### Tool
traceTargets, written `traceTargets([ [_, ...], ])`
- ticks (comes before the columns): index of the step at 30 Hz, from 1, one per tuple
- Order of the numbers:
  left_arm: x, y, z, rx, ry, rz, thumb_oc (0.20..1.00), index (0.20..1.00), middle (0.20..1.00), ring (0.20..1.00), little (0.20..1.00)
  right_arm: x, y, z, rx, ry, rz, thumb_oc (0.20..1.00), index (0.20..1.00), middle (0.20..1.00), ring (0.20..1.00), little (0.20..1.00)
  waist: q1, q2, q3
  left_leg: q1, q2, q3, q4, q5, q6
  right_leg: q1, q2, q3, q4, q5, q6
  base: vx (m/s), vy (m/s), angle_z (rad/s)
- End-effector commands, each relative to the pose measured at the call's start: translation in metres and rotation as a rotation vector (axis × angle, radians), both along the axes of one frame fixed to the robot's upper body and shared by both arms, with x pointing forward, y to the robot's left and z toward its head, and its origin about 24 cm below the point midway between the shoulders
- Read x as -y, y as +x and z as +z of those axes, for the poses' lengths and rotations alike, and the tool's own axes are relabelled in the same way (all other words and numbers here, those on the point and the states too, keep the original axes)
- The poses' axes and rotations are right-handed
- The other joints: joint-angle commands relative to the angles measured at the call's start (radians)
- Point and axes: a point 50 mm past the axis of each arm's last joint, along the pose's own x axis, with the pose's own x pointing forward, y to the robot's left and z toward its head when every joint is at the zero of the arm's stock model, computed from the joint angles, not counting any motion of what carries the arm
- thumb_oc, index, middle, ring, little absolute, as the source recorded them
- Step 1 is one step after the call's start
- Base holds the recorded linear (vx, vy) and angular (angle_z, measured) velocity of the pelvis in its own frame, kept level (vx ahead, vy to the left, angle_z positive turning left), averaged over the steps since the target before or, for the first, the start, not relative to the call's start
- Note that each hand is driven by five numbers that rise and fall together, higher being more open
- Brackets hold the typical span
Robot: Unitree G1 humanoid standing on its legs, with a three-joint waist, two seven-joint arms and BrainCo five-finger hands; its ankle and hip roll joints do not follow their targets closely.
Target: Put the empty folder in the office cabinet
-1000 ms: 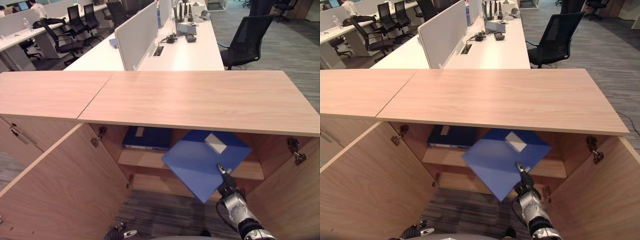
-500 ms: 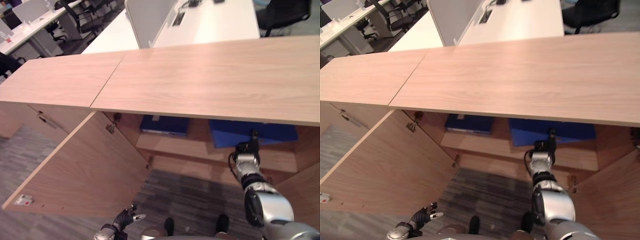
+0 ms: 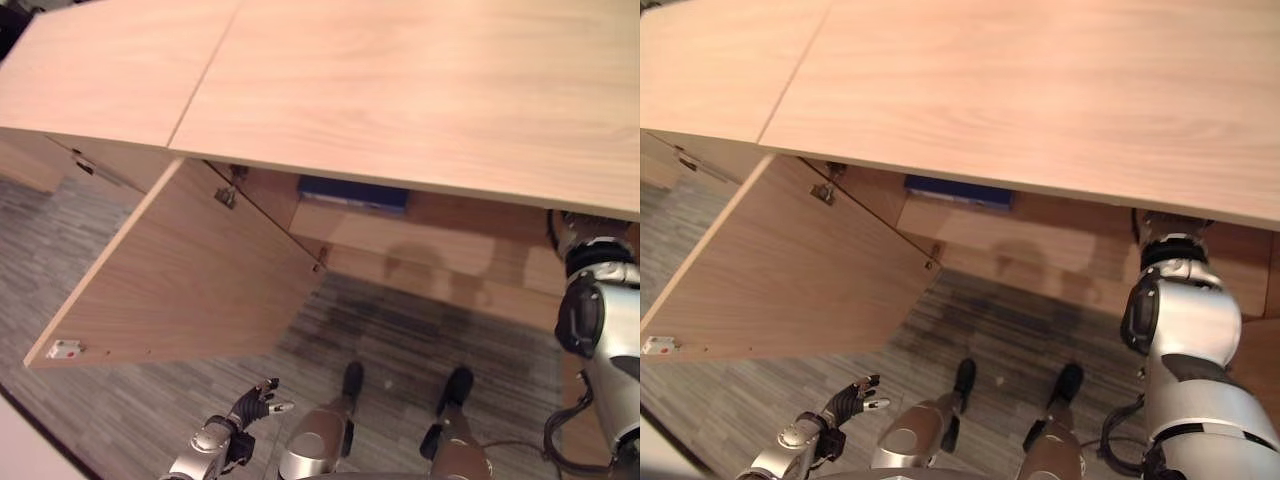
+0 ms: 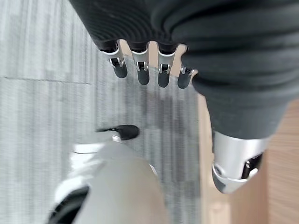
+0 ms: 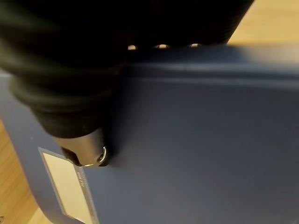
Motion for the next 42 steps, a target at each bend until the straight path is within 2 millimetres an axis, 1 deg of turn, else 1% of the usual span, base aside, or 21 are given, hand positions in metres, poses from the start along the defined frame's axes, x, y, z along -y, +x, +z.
traceTargets([
  [1,-0.022,0.008,0.010,0.044,0.066,-0.020,1.000,1.000,1.000,1.000,1.000,0.006,-0.005,0.035,0.053,-0.146,-0.014,0.200,0.200,0.200,0.200,0.200,0.036,-0.048,-0.031,-0.143,0.001,0.045,0.153,-0.066,-0.021,-0.006,-0.067,0.107,0.286,-0.296,0.096,0.00,0.000,0.00],
  [2,-0.025,0.008,0.012,0.046,0.074,-0.020,1.000,1.000,1.000,1.000,1.000,0.008,-0.007,0.046,0.072,-0.163,-0.024,0.200,0.200,0.200,0.200,0.200,0.038,-0.046,-0.028,-0.160,-0.003,0.042,0.175,-0.073,-0.022,-0.030,-0.067,0.108,0.318,-0.303,0.094,0.00,0.000,0.00],
  [4,-0.030,0.010,0.017,0.067,0.082,-0.033,1.000,1.000,1.000,1.000,1.000,0.020,-0.021,0.088,0.139,-0.216,-0.090,0.200,0.200,0.200,0.200,0.200,0.048,-0.036,-0.027,-0.239,-0.010,0.032,0.272,-0.111,-0.022,-0.124,-0.082,0.123,0.452,-0.352,0.092,0.01,-0.012,0.04],
  [5,-0.032,0.011,0.019,0.073,0.086,-0.030,1.000,1.000,1.000,1.000,1.000,0.027,-0.030,0.102,0.163,-0.229,-0.127,0.200,0.200,0.200,0.200,0.200,0.050,-0.030,-0.025,-0.271,-0.014,0.026,0.307,-0.124,-0.023,-0.162,-0.092,0.131,0.500,-0.367,0.093,0.02,-0.018,0.12],
  [6,-0.032,0.014,0.022,0.087,0.089,-0.035,1.000,1.000,1.000,1.000,1.000,0.028,-0.033,0.111,0.176,-0.231,-0.144,0.200,0.200,0.200,0.200,0.200,0.048,-0.017,-0.024,-0.307,-0.020,0.018,0.346,-0.141,-0.021,-0.208,-0.098,0.144,0.557,-0.392,0.091,0.01,-0.016,0.16],
  [9,-0.029,0.016,0.023,0.095,0.086,-0.051,1.000,1.000,1.000,1.000,1.000,0.027,-0.033,0.113,0.176,-0.229,-0.145,0.200,0.200,0.200,0.200,0.200,0.044,-0.008,-0.021,-0.330,-0.024,0.020,0.372,-0.152,-0.020,-0.233,-0.104,0.152,0.590,-0.403,0.091,0.00,0.009,0.07],
  [13,-0.022,0.025,0.029,0.138,0.061,-0.049,1.000,1.000,1.000,1.000,1.000,0.025,-0.028,0.100,0.145,-0.184,-0.134,0.200,0.200,0.200,0.200,0.200,0.037,0.018,-0.007,-0.347,-0.036,0.022,0.385,-0.160,-0.013,-0.258,-0.106,0.160,0.622,-0.420,0.092,-0.02,0.009,-0.02],
  [16,-0.015,0.032,0.034,0.165,0.036,-0.055,1.000,1.000,1.000,1.000,1.000,0.022,-0.020,0.075,0.083,-0.128,-0.108,0.200,0.200,0.200,0.200,0.200,0.029,0.041,0.004,-0.361,-0.046,0.027,0.388,-0.159,-0.008,-0.277,-0.111,0.163,0.635,-0.425,0.091,-0.05,0.021,-0.03],
  [19,-0.013,0.034,0.036,0.177,0.034,-0.057,1.000,1.000,1.000,1.000,1.000,0.015,-0.012,0.050,0.035,-0.078,-0.081,0.200,0.200,0.200,0.200,0.200,0.022,0.049,0.013,-0.373,-0.050,0.028,0.402,-0.160,-0.004,-0.283,-0.115,0.164,0.649,-0.433,0.089,-0.07,0.006,0.04],
  [20,-0.018,0.036,0.039,0.192,0.041,-0.036,1.000,1.000,1.000,1.000,1.000,0.008,-0.006,0.034,0.008,-0.044,-0.060,0.200,0.200,0.200,0.200,0.200,0.016,0.052,0.022,-0.390,-0.055,0.027,0.418,-0.163,-0.004,-0.290,-0.118,0.165,0.662,-0.441,0.086,-0.09,-0.013,0.07],
  [25,-0.023,0.037,0.041,0.201,0.045,-0.010,1.000,1.000,1.000,1.000,1.000,0.002,-0.002,0.016,-0.020,-0.015,-0.042,0.200,0.200,0.200,0.200,0.200,0.012,0.055,0.033,-0.410,-0.056,0.024,0.438,-0.163,-0.002,-0.306,-0.119,0.167,0.685,-0.446,0.082,-0.05,-0.009,0.06],
  [30,-0.030,0.037,0.043,0.206,0.055,0.008,1.000,1.000,1.000,1.000,1.000,0.001,-0.001,0.008,-0.038,-0.013,-0.035,0.200,0.200,0.200,0.200,0.200,0.014,0.053,0.039,-0.430,-0.058,0.022,0.449,-0.163,-0.001,-0.325,-0.120,0.169,0.696,-0.449,0.080,-0.02,-0.019,0.04],
  [31,-0.030,0.036,0.043,0.205,0.056,0.007,1.000,1.000,1.000,1.000,1.000,0.001,-0.001,0.006,-0.045,-0.011,-0.034,0.200,0.200,0.200,0.200,0.200,0.013,0.050,0.035,-0.429,-0.060,0.017,0.455,-0.187,-0.002,-0.325,-0.118,0.179,0.708,-0.473,0.085,-0.03,-0.011,0.05],
  [33,-0.030,0.035,0.043,0.202,0.058,0.006,1.000,1.000,1.000,1.000,1.000,0.001,-0.002,0.003,-0.053,-0.009,-0.034,0.200,0.200,0.200,0.200,0.200,0.015,0.053,0.039,-0.443,-0.060,0.020,0.454,-0.163,0.000,-0.340,-0.121,0.172,0.708,-0.450,0.081,-0.03,-0.001,0.09],
  [34,-0.030,0.034,0.042,0.200,0.053,0.004,1.000,1.000,1.000,1.000,1.000,0.003,-0.003,-0.001,-0.062,-0.006,-0.037,0.200,0.200,0.200,0.200,0.200,0.014,0.052,0.034,-0.451,-0.061,0.016,0.466,-0.187,-0.001,-0.347,-0.121,0.183,0.726,-0.478,0.084,0.04,-0.016,0.14],
  [36,-0.030,0.033,0.042,0.200,0.053,0.002,1.000,1.000,1.000,1.000,1.000,0.003,-0.003,-0.003,-0.065,-0.004,-0.038,0.200,0.200,0.200,0.200,0.200,0.016,0.057,0.039,-0.463,-0.060,0.019,0.466,-0.165,0.001,-0.361,-0.124,0.176,0.727,-0.457,0.079,-0.02,0.002,0.06],
  [37,-0.030,0.033,0.043,0.206,0.050,0.000,1.000,1.000,1.000,1.000,1.000,0.004,-0.003,-0.005,-0.069,-0.004,-0.038,0.200,0.200,0.200,0.200,0.200,0.015,0.055,0.031,-0.464,-0.061,0.014,0.470,-0.186,-0.001,-0.363,-0.123,0.186,0.734,-0.480,0.084,-0.09,0.027,0.02],
  [38,-0.031,0.033,0.044,0.207,0.049,-0.005,1.000,1.000,1.000,1.000,1.000,0.004,-0.004,-0.007,-0.070,-0.003,-0.039,0.200,0.200,0.200,0.200,0.200,0.017,0.062,0.036,-0.478,-0.064,0.018,0.465,-0.161,0.001,-0.381,-0.127,0.180,0.734,-0.461,0.078,0.07,-0.011,0.02],
  [39,-0.031,0.033,0.045,0.211,0.046,-0.007,1.000,1.000,1.000,1.000,1.000,0.005,-0.004,-0.006,-0.067,-0.007,-0.041,0.200,0.200,0.200,0.200,0.200,0.017,0.062,0.029,-0.474,-0.066,0.014,0.465,-0.180,-0.001,-0.379,-0.126,0.189,0.740,-0.481,0.083,-0.11,0.052,-0.02],
  [40,-0.033,0.032,0.046,0.210,0.047,-0.009,1.000,1.000,1.000,1.000,1.000,0.007,-0.006,-0.001,-0.055,-0.019,-0.048,0.200,0.200,0.200,0.200,0.200,0.023,0.074,0.035,-0.487,-0.066,0.020,0.450,-0.150,-0.001,-0.395,-0.133,0.182,0.735,-0.460,0.081,0.08,0.018,0.04],
  [42,-0.034,0.032,0.047,0.214,0.049,-0.020,1.000,1.000,1.000,1.000,1.000,0.013,-0.009,0.012,-0.028,-0.040,-0.068,0.200,0.200,0.200,0.200,0.200,0.029,0.084,0.020,-0.491,-0.071,0.018,0.437,-0.161,-0.005,-0.406,-0.138,0.194,0.738,-0.480,0.091,0.00,0.034,0.06],
])
